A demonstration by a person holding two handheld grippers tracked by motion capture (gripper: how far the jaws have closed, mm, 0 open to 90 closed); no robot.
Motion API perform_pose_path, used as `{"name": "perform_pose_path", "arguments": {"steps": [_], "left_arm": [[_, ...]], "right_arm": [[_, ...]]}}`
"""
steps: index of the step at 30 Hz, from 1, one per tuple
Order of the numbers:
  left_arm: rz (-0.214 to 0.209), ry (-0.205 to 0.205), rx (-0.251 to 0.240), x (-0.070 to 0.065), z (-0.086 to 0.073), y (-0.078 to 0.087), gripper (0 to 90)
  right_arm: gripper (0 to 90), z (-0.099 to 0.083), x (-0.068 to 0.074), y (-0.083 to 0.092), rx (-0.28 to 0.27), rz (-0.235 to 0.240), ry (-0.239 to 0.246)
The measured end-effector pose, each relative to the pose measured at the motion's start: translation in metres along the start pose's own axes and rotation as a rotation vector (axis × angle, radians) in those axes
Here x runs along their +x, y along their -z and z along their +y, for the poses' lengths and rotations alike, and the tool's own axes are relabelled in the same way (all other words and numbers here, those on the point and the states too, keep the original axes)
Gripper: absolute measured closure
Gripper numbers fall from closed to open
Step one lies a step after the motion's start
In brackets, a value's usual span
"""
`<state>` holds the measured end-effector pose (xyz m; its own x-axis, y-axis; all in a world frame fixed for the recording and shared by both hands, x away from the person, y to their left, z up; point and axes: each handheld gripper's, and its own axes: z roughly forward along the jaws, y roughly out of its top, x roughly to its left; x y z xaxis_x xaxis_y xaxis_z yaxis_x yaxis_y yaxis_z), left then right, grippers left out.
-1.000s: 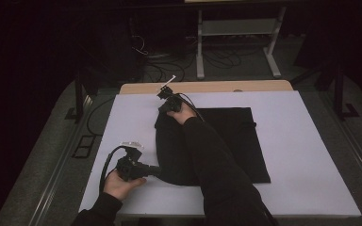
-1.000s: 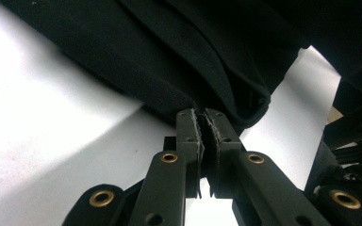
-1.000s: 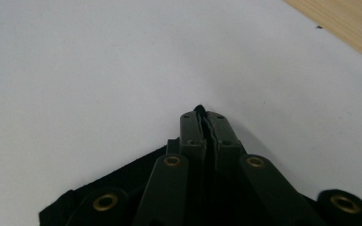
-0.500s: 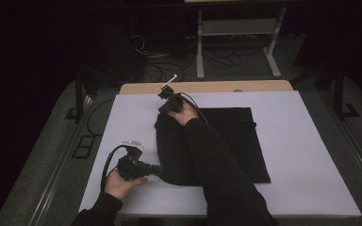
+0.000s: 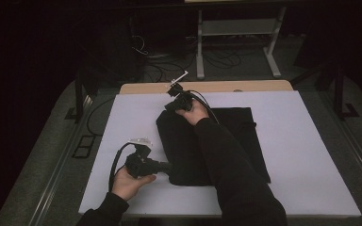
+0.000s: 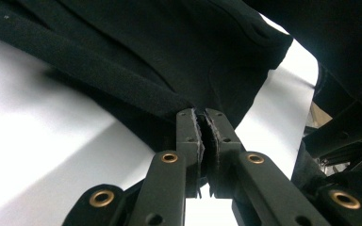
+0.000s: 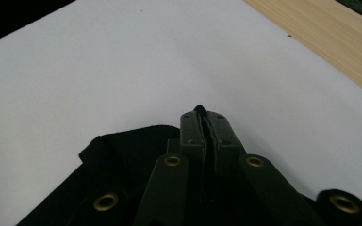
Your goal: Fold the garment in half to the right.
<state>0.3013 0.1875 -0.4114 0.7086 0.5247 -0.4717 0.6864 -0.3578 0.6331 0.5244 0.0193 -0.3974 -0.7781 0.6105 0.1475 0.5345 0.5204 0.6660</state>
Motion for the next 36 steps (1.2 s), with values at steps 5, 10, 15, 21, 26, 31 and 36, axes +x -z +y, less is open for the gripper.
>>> {"name": "perform_pose_path", "arguments": {"steps": [5, 10, 15, 21, 26, 31, 36], "left_arm": [[-0.005, -0.024, 0.009, -0.005, 0.005, -0.002, 83.8], [-0.011, -0.034, 0.006, -0.012, 0.012, -0.006, 83.8], [-0.019, -0.043, 0.006, -0.018, 0.019, -0.012, 83.8], [-0.042, -0.065, 0.015, -0.027, 0.027, -0.02, 83.8], [-0.069, -0.084, 0.003, -0.035, 0.038, -0.025, 83.8], [-0.091, -0.09, 0.004, -0.041, 0.045, -0.037, 83.8], [-0.104, -0.094, 0.011, -0.046, 0.053, -0.048, 83.9]], "right_arm": [[85.0, -0.004, -0.002, 0.012, -0.006, -0.01, 0.004], [85.0, -0.004, -0.006, 0.026, -0.016, -0.023, 0.007], [85.0, -0.004, -0.011, 0.045, -0.04, -0.038, 0.005], [85.0, -0.006, -0.019, 0.063, -0.056, -0.064, -0.004], [84.8, -0.011, -0.026, 0.075, -0.065, -0.082, -0.017], [84.8, -0.016, -0.031, 0.085, -0.067, -0.089, -0.022], [84.7, -0.025, -0.039, 0.094, -0.081, -0.087, -0.04]]}}
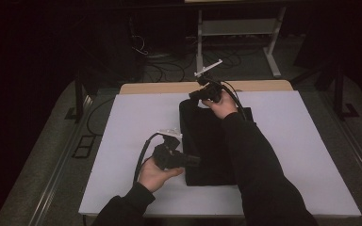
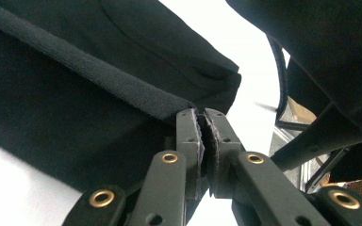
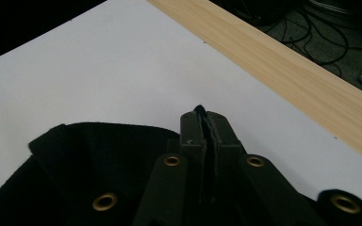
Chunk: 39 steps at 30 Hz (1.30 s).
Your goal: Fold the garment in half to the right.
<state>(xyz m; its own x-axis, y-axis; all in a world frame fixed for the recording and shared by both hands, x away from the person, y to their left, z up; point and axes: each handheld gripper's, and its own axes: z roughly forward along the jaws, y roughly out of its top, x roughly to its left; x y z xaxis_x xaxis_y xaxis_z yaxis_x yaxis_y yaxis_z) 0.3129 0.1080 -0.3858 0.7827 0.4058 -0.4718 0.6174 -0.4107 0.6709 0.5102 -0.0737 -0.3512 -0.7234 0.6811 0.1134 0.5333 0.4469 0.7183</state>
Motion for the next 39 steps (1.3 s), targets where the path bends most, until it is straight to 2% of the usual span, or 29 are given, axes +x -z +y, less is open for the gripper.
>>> {"name": "perform_pose_path", "arguments": {"steps": [12, 22, 32, 39], "left_arm": [[-0.029, -0.031, 0.018, -0.011, 0.021, -0.028, 83.9], [-0.052, -0.037, 0.043, -0.015, 0.028, -0.053, 83.9], [-0.083, -0.057, 0.058, -0.024, 0.042, -0.076, 83.9], [-0.104, -0.061, 0.068, -0.027, 0.045, -0.09, 83.9]], "right_arm": [[84.8, -0.021, -0.026, 0.022, -0.024, -0.014, -0.06], [84.7, -0.041, -0.045, 0.038, -0.04, -0.027, -0.091], [84.8, -0.055, -0.061, 0.046, -0.042, -0.039, -0.116], [84.7, -0.059, -0.071, 0.049, -0.058, -0.045, -0.128]]}}
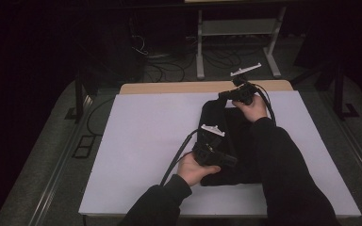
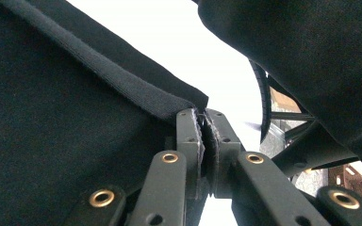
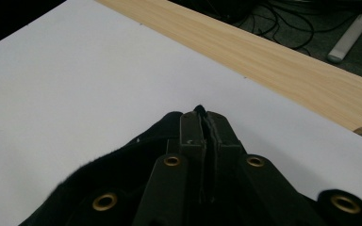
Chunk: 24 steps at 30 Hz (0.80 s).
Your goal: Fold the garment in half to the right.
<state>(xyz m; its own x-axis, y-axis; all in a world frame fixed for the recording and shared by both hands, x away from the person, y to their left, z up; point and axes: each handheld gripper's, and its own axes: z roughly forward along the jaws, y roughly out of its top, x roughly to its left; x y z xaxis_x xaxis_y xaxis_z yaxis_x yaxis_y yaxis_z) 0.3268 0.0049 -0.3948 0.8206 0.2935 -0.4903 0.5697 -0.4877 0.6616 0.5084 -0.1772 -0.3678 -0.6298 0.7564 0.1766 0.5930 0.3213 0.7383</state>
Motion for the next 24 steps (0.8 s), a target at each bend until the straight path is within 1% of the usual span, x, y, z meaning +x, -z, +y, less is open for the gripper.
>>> {"name": "perform_pose_path", "arguments": {"steps": [5, 8, 13, 15, 19, 21, 24], "left_arm": [[-0.013, 0.008, -0.001, 0.0, 0.002, -0.007, 84.0], [-0.018, 0.007, 0.0, 0.0, 0.005, -0.011, 83.9], [-0.027, 0.0, 0.012, -0.002, 0.007, -0.02, 84.0], [-0.031, 0.008, 0.006, -0.003, 0.01, -0.025, 84.0], [-0.036, 0.009, 0.01, -0.004, 0.014, -0.034, 83.9], [-0.04, 0.016, 0.005, -0.004, 0.017, -0.039, 83.9], [-0.039, 0.013, 0.014, -0.004, 0.019, -0.046, 84.0]], "right_arm": [[84.7, -0.003, -0.009, 0.001, -0.005, -0.005, -0.019], [84.7, -0.004, -0.013, 0.003, -0.008, -0.012, -0.028], [84.7, -0.006, -0.021, 0.008, -0.017, -0.009, -0.046], [84.7, -0.007, -0.023, 0.009, -0.013, -0.014, -0.048], [84.7, -0.011, -0.029, 0.011, 0.003, -0.015, -0.054], [84.7, -0.012, -0.032, 0.012, 0.016, -0.023, -0.061], [84.7, -0.013, -0.035, 0.013, 0.017, -0.029, -0.065]]}}
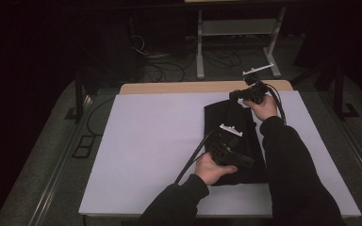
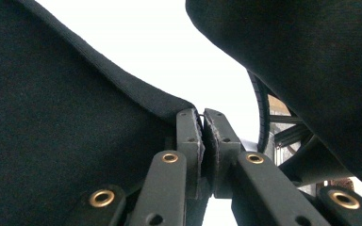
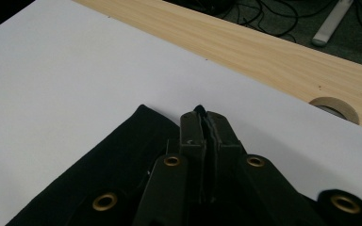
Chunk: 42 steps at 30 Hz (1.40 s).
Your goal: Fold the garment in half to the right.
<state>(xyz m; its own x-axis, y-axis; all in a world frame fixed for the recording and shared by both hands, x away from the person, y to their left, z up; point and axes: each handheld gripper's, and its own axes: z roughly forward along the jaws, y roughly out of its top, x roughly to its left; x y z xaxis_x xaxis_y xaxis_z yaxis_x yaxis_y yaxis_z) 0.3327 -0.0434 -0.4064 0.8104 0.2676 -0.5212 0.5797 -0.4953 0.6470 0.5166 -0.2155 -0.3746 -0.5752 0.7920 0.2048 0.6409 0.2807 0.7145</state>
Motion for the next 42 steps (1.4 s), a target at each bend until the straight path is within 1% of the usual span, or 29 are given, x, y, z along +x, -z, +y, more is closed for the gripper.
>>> {"name": "perform_pose_path", "arguments": {"steps": [4, 6, 8, 11, 12, 16, 22, 25, 26, 27, 32, 34, 36, 40, 42], "left_arm": [[-0.001, 0.007, 0.01, 0.001, 0.0, -0.007, 83.9], [-0.008, 0.019, 0.002, 0.002, 0.0, -0.01, 84.0], [-0.014, 0.03, -0.004, 0.004, 0.0, -0.014, 83.9], [-0.013, 0.033, 0.007, 0.004, 0.001, -0.02, 84.0], [-0.014, 0.042, 0.008, 0.004, 0.001, -0.022, 83.9], [-0.011, 0.045, 0.02, 0.004, 0.003, -0.025, 84.0], [-0.001, 0.043, 0.038, 0.003, 0.004, -0.029, 83.9], [0.005, 0.041, 0.046, 0.004, 0.005, -0.032, 83.9], [0.007, 0.053, 0.05, 0.003, 0.006, -0.033, 83.9], [0.007, 0.055, 0.052, 0.003, 0.006, -0.034, 83.9], [0.016, 0.056, 0.06, 0.003, 0.007, -0.037, 83.9], [0.023, 0.052, 0.067, 0.003, 0.008, -0.038, 83.9], [0.026, 0.056, 0.07, 0.002, 0.009, -0.038, 83.9], [0.03, 0.049, 0.073, 0.001, 0.012, -0.042, 83.8], [0.031, 0.056, 0.077, 0.0, 0.013, -0.046, 83.6]], "right_arm": [[84.7, -0.001, -0.003, 0.0, 0.005, -0.005, -0.007], [84.7, -0.002, -0.004, 0.0, 0.004, -0.003, 0.003], [84.7, -0.002, -0.005, 0.0, -0.002, -0.001, -0.001], [84.7, -0.003, -0.007, -0.001, -0.009, -0.003, -0.009], [84.7, -0.003, -0.008, -0.001, -0.005, -0.006, -0.006], [84.7, -0.006, -0.013, 0.0, 0.002, -0.012, -0.023], [84.7, -0.01, -0.019, 0.001, 0.009, -0.024, -0.028], [84.6, -0.011, -0.022, 0.002, -0.002, -0.027, -0.025], [84.6, -0.011, -0.024, 0.002, -0.004, -0.029, -0.029], [84.3, -0.012, -0.025, 0.002, -0.002, -0.03, -0.031], [84.1, -0.018, -0.031, -0.001, -0.009, -0.042, -0.057], [84.0, -0.019, -0.032, -0.002, -0.005, -0.045, -0.057], [83.9, -0.02, -0.034, -0.002, -0.012, -0.044, -0.058], [81.8, -0.024, -0.035, -0.001, -0.012, -0.053, -0.06], [79.3, -0.026, -0.037, 0.001, -0.016, -0.069, -0.058]]}}
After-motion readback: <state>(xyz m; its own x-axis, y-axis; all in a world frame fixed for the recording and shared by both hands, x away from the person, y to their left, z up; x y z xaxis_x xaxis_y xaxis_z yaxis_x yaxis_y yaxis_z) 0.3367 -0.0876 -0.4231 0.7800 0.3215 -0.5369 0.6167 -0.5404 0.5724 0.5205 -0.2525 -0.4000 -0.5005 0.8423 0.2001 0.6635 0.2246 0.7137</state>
